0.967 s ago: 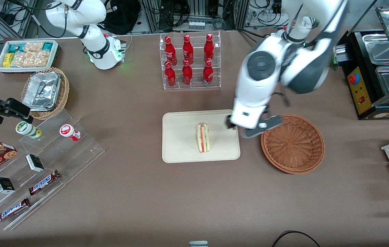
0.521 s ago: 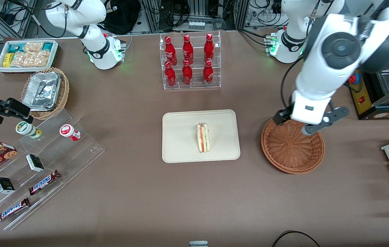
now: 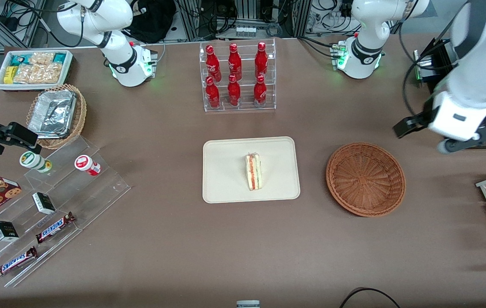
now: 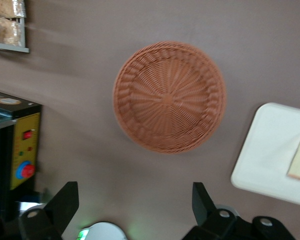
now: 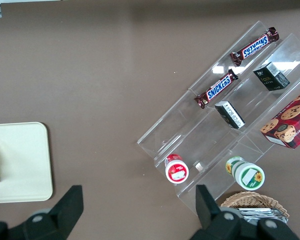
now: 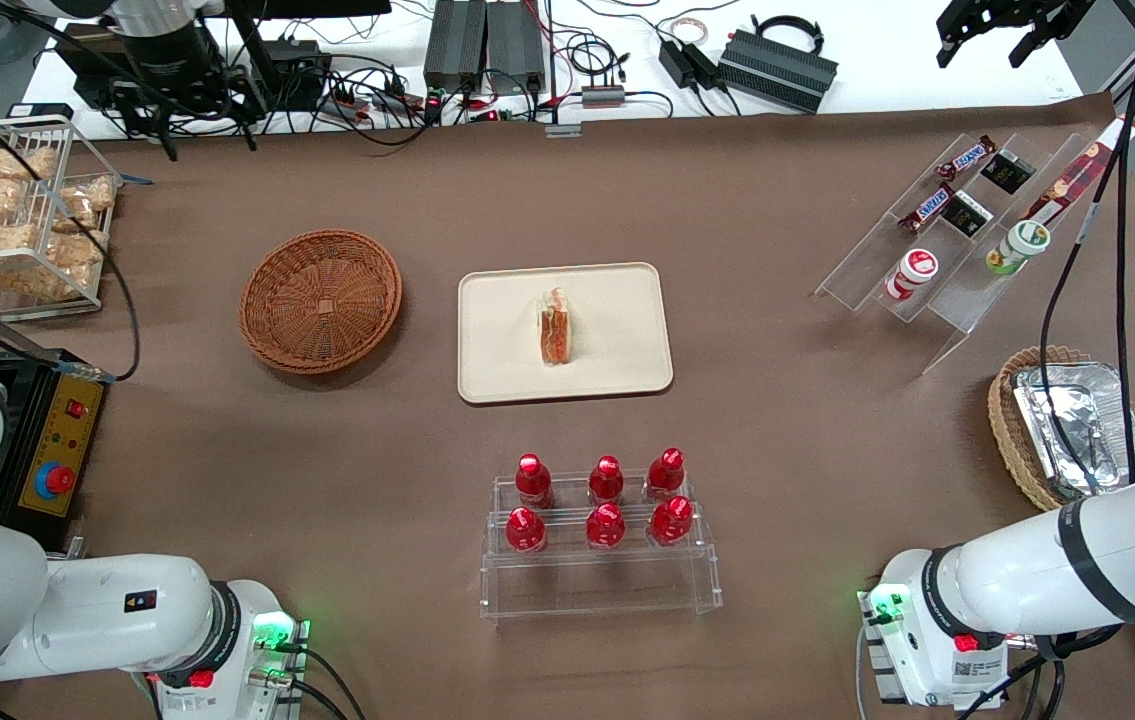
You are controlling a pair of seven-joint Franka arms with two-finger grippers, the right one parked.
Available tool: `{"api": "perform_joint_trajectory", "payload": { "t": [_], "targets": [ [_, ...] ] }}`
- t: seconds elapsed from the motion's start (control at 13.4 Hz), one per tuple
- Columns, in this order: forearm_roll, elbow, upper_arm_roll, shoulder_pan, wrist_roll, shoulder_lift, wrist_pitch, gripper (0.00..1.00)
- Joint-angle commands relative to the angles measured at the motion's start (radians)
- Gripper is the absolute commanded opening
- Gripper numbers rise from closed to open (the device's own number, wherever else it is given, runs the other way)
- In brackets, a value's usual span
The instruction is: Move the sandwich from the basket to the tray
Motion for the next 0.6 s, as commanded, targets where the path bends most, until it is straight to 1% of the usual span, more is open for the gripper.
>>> {"api": "perform_joint_trajectory", "payload": {
  "t": [0.0, 0.15, 0.22, 0.37, 0.45, 0.52],
  "targets": [
    [-0.014, -0.036, -0.009, 0.065, 0.15, -0.066, -0.047, 1.0],
    [-0.021, -0.036, -0.008, 0.075, 0.213, -0.084, -0.058, 1.0],
    [-0.022, -0.036, -0.006, 0.094, 0.222, -0.084, -0.058, 1.0],
    [-0.022, -0.037, 0.003, 0.093, 0.224, -0.094, -0.063, 1.0],
    [-0.027, -0.037, 0.035, 0.079, 0.225, -0.095, -0.072, 1.0],
    [-0.027, -0.037, 0.079, 0.031, 0.227, -0.097, -0.074, 1.0]
  ]
}}
